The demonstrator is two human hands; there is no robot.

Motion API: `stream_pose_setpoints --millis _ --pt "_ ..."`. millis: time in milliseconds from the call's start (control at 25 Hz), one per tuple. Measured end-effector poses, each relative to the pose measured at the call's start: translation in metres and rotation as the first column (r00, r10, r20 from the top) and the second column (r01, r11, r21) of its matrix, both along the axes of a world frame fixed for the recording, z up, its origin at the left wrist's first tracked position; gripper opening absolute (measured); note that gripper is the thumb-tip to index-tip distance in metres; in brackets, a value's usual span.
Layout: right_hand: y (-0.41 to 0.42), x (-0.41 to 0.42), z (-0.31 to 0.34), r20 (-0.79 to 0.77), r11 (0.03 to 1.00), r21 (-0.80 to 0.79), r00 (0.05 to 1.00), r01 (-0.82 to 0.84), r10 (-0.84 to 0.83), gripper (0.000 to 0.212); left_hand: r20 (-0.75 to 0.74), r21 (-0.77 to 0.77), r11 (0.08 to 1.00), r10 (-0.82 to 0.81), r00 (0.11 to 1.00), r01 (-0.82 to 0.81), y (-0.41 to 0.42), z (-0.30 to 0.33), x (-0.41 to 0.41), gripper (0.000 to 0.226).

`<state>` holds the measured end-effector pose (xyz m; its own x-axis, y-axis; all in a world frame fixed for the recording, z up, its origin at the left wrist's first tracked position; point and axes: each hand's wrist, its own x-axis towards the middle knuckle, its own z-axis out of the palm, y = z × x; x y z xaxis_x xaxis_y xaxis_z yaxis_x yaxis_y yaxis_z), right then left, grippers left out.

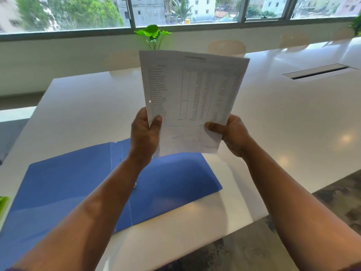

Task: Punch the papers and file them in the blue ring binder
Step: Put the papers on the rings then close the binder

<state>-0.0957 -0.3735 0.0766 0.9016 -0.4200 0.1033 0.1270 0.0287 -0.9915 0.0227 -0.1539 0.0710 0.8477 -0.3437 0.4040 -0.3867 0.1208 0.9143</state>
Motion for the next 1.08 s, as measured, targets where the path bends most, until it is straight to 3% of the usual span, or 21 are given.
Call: stream_pose_setpoints --millis 200,360,480,680,840,1080 --pt "0.019 0.007 -0.016 -0.13 0.987 -0.163 0.991 -0.016 -0.005 0.036 -0.149 0.047 0.998 0.052 0.988 -0.045 0.015 -0.032 0.0 0.02" --pt "0.024 0.012 -0.013 -0.105 0.985 -0.168 0.994 -0.03 0.012 0.035 -0.227 -0.016 1.0 0.014 0.974 -0.018 0.019 -0.029 0.002 0.014" --pt "0.03 0.013 -0.019 -0.13 0.983 -0.178 0.992 -0.032 0.009 0.034 -0.314 -0.004 0.998 -0.06 0.948 0.062 0.024 -0.037 0.002 0.022" --pt "0.032 0.022 -0.015 -0.097 0.991 -0.099 0.99 0.089 -0.098 0.013 -0.341 -0.023 0.993 -0.117 0.933 0.116 0.033 -0.027 0.006 0.024" --pt "0.042 0.034 -0.012 -0.164 0.979 -0.198 0.983 0.053 -0.086 0.026 -0.349 0.174 0.979 -0.042 0.936 0.109 0.057 -0.026 0.009 0.021" --pt "0.063 0.05 -0.017 -0.269 0.993 -0.002 0.957 -0.117 0.112 0.026 -0.412 0.407 0.908 0.086 0.907 0.098 0.109 -0.032 0.012 0.015"
